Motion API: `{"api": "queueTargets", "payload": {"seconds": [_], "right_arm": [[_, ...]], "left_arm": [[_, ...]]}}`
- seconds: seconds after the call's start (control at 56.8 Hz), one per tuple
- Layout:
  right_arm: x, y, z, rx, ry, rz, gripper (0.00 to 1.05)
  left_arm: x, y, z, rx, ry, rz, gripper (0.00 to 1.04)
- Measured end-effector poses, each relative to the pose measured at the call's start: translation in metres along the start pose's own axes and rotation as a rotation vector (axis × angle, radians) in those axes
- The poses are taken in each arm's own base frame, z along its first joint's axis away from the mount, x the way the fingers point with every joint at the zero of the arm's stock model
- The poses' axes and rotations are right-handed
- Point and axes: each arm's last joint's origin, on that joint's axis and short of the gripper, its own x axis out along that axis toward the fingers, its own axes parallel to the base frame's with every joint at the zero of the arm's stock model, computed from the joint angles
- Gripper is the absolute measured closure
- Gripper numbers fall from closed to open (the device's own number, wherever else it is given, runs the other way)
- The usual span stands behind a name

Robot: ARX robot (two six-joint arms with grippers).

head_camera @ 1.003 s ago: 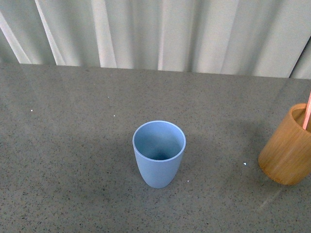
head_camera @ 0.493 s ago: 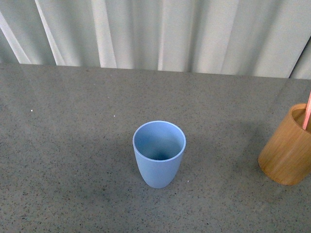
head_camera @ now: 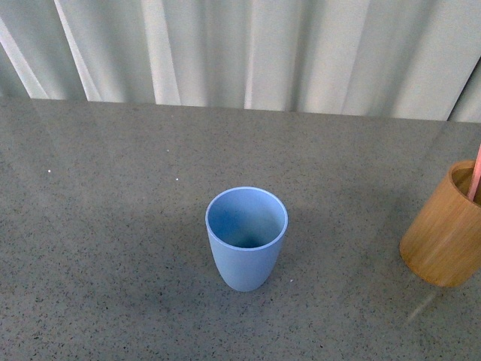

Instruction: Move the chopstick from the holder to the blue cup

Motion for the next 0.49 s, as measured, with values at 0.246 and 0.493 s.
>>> {"api": "queueTargets", "payload": {"seconds": [0.246,0.493], "right_arm": [[0.017,0.003,0.002,-0.031,-0.004,-0.023,0.1],[0.028,-0.004,-0.001,-0.049,0.005,-0.047,0.1]], "left_arm": [[0.0,0.0,0.0,0.0,0.0,0.0,0.07],[0.0,0.0,0.0,0.0,0.0,0.0,0.07]]}}
